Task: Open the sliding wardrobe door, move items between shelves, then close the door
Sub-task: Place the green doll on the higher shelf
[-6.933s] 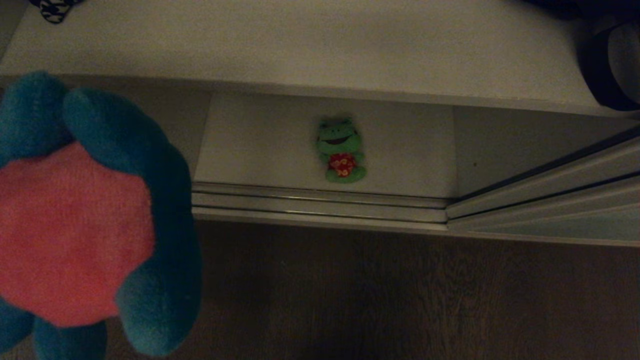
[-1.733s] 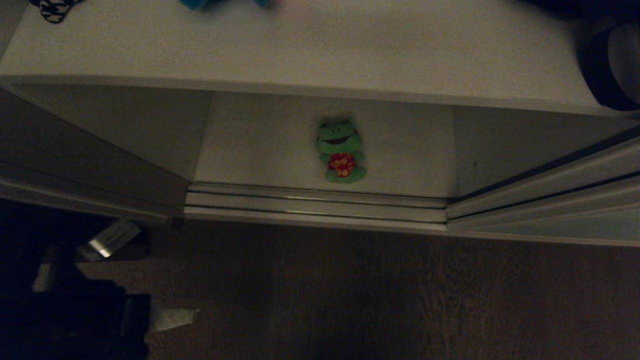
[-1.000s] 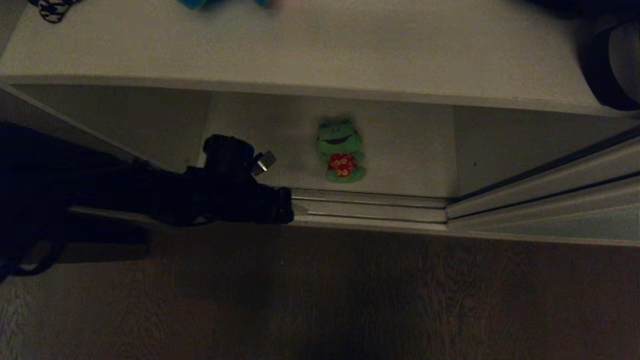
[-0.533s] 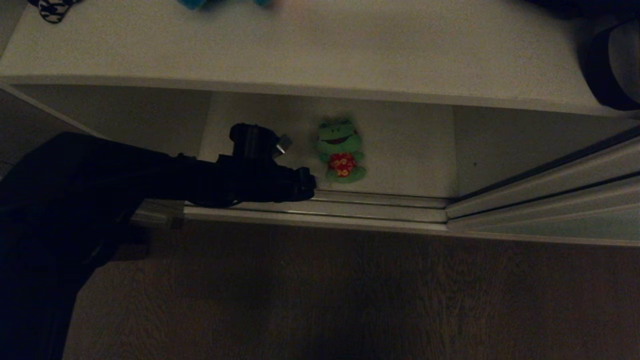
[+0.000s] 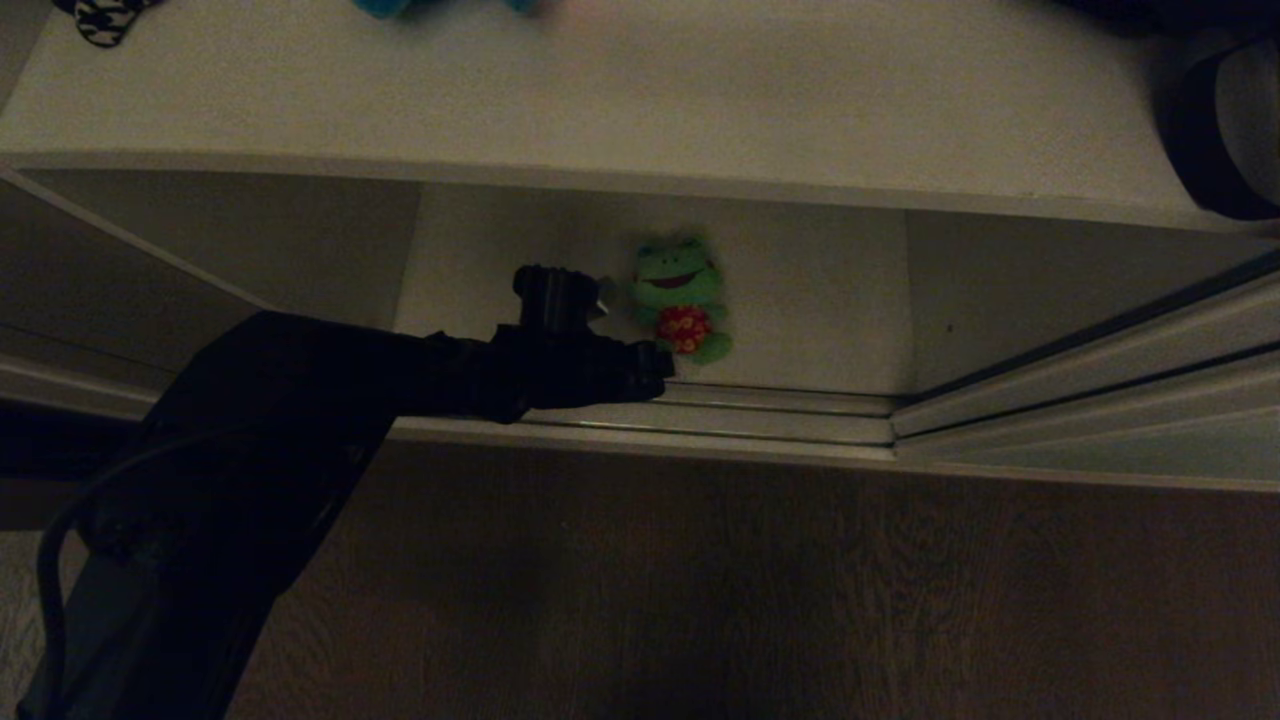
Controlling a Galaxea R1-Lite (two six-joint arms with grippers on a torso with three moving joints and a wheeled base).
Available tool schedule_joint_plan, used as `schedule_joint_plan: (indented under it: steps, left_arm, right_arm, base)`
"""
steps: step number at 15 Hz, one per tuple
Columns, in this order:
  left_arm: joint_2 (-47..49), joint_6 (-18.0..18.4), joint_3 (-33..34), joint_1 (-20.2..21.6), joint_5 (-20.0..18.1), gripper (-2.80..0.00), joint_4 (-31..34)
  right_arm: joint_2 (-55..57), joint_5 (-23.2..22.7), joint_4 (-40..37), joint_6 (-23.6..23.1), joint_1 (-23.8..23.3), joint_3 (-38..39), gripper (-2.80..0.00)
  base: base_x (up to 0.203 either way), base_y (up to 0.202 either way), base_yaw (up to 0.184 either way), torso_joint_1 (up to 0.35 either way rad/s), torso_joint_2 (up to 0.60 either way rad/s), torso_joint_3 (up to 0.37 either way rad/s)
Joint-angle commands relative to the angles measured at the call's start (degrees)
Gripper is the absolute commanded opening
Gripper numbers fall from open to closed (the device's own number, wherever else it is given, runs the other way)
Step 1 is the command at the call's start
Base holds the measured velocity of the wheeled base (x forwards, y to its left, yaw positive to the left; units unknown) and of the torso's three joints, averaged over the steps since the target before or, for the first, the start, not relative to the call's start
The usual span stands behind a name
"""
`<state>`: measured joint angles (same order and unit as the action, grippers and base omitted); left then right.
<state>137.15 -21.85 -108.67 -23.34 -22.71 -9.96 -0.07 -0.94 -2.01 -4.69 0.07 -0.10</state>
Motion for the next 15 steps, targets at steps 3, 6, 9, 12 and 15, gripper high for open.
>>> schedule_joint_plan:
  steps: [3, 6, 9, 12, 15]
  left_arm:
    - [1.5, 0.8, -2.2, -0.6, -0.2, 0.00, -4.6]
    - [3.3, 4.4, -2.2, -0.5, 0.2, 0.00, -7.0]
    - [5.5, 8.4, -2.2, -0.5, 0.2, 0.00, -11.3]
    - [6.1, 10.2, -2.3, -0.5, 2.2, 0.00, -18.3]
    - [7.7, 13.5, -2.3, -0.4, 4.0, 0.00, -22.5]
  right_arm:
    - [0.0, 0.0, 0.0, -0.1, 0.0, 0.0, -2.80]
    - [0.0, 0.0, 0.0, -0.1, 0.0, 0.0, -2.80]
    - [0.0, 0.0, 0.0, -0.1, 0.0, 0.0, -2.80]
    - [0.0, 0.0, 0.0, -0.1, 0.0, 0.0, -2.80]
    - [0.0, 0.0, 0.0, -0.1, 0.0, 0.0, -2.80]
  base:
    - [0.000, 0.000, 0.000, 0.000, 0.00, 0.000]
    - [0.000, 0.000, 0.000, 0.000, 0.00, 0.000]
    - [0.000, 0.000, 0.000, 0.000, 0.00, 0.000]
    - [0.000, 0.000, 0.000, 0.000, 0.00, 0.000]
    - [0.000, 0.000, 0.000, 0.000, 0.00, 0.000]
